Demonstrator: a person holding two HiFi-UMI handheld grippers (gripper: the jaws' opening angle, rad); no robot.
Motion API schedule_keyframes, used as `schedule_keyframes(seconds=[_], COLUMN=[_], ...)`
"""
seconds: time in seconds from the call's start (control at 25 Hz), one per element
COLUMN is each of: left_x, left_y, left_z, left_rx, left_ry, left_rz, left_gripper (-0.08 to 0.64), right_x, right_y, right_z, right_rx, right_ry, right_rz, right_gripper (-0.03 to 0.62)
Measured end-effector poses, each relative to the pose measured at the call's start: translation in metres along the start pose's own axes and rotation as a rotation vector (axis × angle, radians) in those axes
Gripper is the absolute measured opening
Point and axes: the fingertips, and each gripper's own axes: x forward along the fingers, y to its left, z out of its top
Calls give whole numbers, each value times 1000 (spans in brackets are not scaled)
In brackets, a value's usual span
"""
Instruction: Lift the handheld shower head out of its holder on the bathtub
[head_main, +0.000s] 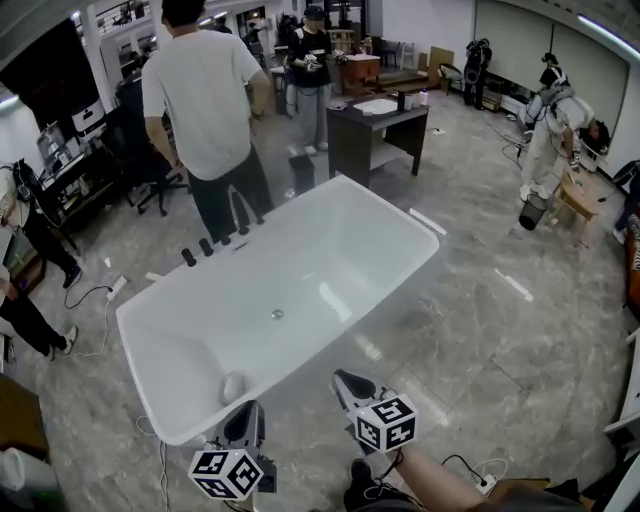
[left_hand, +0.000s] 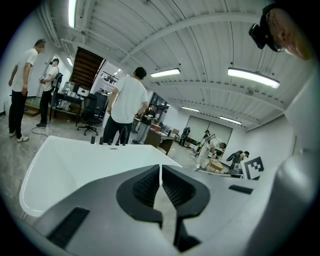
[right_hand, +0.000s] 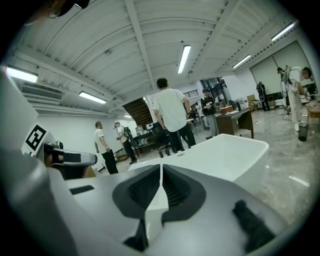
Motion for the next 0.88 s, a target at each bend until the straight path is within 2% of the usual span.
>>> schedule_keyframes(seconds=[0.32, 0.68, 0.88], left_x=[47, 84, 124], left_y=[-23, -16, 1], left_z=[11, 23, 41], left_rx=[11, 11, -6], left_ry=[-11, -21, -34], left_rz=[23, 36, 11], left_gripper=[26, 26, 26], right_x=[15, 31, 53], right_y=[-43, -85, -104], right_z=[19, 38, 51], right_rx=[0, -10, -34], right_ry=[-6, -19, -5], right_rz=[49, 17, -6], right_gripper=[32, 32, 32])
